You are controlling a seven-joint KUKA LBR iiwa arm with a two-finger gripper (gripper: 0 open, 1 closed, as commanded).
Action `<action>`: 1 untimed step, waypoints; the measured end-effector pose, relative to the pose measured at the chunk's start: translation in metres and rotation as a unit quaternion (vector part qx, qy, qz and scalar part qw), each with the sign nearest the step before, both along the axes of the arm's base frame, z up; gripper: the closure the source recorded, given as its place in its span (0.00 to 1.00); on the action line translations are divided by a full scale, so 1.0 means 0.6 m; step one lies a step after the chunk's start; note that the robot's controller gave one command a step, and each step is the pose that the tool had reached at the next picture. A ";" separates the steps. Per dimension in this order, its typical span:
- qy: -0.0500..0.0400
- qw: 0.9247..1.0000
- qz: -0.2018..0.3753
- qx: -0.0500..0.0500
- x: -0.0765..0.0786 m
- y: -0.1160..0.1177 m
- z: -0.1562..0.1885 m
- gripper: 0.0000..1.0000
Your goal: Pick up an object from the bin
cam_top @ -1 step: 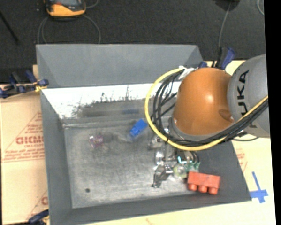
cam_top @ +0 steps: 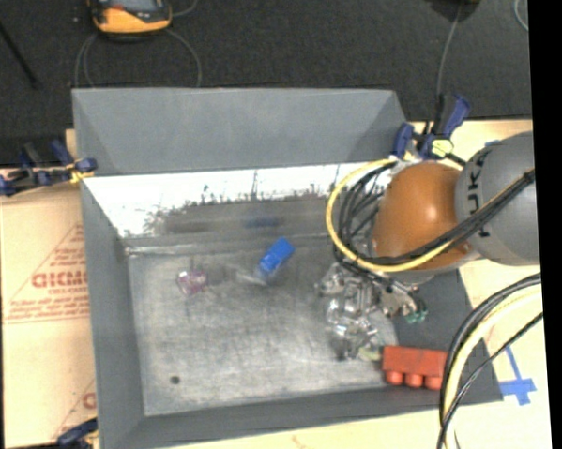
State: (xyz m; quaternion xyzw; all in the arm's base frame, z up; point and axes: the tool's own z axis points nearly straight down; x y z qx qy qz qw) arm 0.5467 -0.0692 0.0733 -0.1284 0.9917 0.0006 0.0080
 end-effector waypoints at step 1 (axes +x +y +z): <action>0.005 0.999 -0.044 -0.001 -0.032 -0.084 0.047 0.00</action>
Offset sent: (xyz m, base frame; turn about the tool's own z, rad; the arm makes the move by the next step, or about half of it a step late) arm -0.0201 -0.0492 0.0267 0.0836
